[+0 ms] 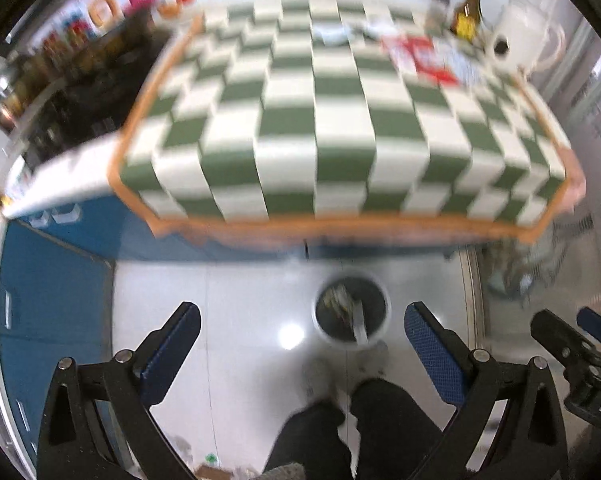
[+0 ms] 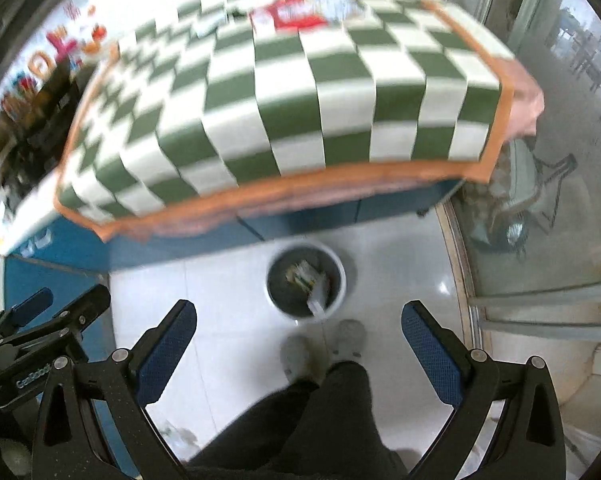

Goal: Collect trash
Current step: 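Withdraw both open tools from above the bin toward the counter, then grasp the white printed sachet with the left tool while the right tool grasps the white tissue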

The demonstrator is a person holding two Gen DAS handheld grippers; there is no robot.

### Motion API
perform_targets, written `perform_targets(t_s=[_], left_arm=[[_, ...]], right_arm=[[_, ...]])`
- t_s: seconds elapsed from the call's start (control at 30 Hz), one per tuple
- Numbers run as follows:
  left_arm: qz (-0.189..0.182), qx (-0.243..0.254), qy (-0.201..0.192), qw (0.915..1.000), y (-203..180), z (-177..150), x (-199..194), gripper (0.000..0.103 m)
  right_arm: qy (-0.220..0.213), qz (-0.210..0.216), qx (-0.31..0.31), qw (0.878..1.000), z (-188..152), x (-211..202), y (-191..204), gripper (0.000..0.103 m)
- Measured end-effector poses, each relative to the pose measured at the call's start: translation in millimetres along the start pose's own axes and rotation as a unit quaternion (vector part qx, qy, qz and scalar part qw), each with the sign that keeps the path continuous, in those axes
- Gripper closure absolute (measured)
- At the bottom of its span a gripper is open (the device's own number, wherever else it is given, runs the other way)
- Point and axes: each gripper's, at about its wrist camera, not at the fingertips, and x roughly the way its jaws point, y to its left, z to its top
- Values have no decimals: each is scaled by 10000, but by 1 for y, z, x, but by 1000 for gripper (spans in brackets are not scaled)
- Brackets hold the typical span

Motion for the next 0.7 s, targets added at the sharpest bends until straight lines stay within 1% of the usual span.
perform_targets(t_s=[0.03,0.13,0.2,0.27,0.3,0.37,0.47,0.53,0.6,0.7], left_arm=[[34,-56,-196,9998,2,17,-6,0],[137,-231,-539,9982,9,55,-18,0],[185,-365,-646,9971,13,86,-21,0],[254,-485,-745,9957,15,123,-17,0],[285,-533,-749,9954,18,133,-17,0],[369,-683,-730,9943,15,174,-6,0],[525,-868,-616,9929,11,226,16,0],[599,-1021,-485,9918,11,260,36,0],[620,-1245,-234,9900,11,299,65,0],[550,-1493,51,9872,9,337,104,0]], right_arm=[[-88,41,21,10000,10,-6,3,0],[-354,198,91,9991,47,-24,10,0],[-497,329,150,9981,78,-32,14,0],[-614,357,129,9974,108,-35,17,0],[-653,357,100,9972,127,-35,18,0],[-684,397,65,9968,162,-33,19,0],[-664,461,2,9967,224,-17,19,0],[-606,513,-59,9968,270,1,17,0],[-541,575,-124,9968,320,25,15,0],[-320,623,-104,9975,391,65,12,0]])
